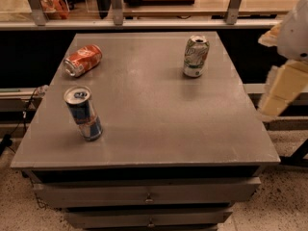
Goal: Move 7up can near redbull can
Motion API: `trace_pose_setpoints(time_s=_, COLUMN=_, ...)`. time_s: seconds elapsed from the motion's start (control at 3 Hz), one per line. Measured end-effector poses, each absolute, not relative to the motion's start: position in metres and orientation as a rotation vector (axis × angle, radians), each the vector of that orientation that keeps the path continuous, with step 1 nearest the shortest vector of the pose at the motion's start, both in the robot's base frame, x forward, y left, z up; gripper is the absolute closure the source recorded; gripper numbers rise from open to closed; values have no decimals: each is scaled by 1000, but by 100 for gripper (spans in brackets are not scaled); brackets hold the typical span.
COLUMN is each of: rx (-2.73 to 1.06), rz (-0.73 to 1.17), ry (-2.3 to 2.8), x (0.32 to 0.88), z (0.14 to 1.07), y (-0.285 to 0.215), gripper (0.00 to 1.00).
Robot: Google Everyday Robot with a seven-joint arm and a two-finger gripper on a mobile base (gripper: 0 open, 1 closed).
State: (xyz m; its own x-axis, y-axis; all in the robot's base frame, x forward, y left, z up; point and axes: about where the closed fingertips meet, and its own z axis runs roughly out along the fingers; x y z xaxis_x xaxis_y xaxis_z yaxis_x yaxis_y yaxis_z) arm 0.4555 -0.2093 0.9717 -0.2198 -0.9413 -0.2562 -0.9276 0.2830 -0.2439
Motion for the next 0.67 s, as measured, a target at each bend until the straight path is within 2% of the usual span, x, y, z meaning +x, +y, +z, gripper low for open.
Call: trace_pose_setpoints(time_s=0.67, rx=-1341, rz=290, ry=2070, x=600, z=942, y=-160, gripper=0)
